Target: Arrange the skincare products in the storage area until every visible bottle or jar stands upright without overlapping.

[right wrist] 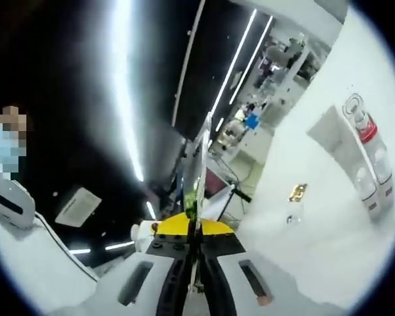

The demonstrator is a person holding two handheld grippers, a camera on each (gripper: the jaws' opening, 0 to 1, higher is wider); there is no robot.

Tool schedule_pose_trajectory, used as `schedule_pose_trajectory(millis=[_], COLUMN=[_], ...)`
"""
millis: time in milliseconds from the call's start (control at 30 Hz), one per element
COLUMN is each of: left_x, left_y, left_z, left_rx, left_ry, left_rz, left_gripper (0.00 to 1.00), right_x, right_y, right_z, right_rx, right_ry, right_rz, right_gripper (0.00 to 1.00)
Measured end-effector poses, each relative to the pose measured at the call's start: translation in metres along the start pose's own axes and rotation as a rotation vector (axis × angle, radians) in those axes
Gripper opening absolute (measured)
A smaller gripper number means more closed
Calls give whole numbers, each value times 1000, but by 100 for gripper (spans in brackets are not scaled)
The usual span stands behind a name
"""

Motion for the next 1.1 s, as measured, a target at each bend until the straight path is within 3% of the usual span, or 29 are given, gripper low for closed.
schedule_pose_trajectory(millis=[33,100,133,267,433,733,900,1033,1100], left_x=[0,0,-1,-1,-3,-2,-1,-2,-3], left_y=[0,0,-2,-6,-7,-18,-24,-26,-27], left_z=[1,0,4,4,5,-4,-9,-13,-15], left_rx=[10,103,153,298,243,180,143,43,-4], left_ry=[1,13,-4,49,35,141,198,193,180], left_rz=[-1,-2,-44,-119,-115,-159,-192,-181,-183], left_gripper=[1,3,3,21,13,1,0,0,0], right_x=[0,-2,-3,-5,-8,-15,-17,-15,-17], right_y=[0,0,1,6,7,-2,-5,-5,-4], right_z=[1,0,0,-3,-1,9,14,15,16], right_rx=[-3,10,15,47,58,60,-4,-52,-139], right_ry=[-2,0,-1,2,-7,-112,-203,-195,-192], right_rz=[-1,2,5,44,48,9,-68,-81,-108], right_gripper=[1,1,1,1,1,1,2,2,5])
Point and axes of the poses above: the point that each gripper's makers call its tool centre point, and the gripper's own axes: x roughly forward along the fingers, z roughly to its right, y roughly out of its top, the point moved 8 cm from there along -x, roughly backward along the fingers, and after that the axes turned 12 degrees about y, right-handed, at the moved point
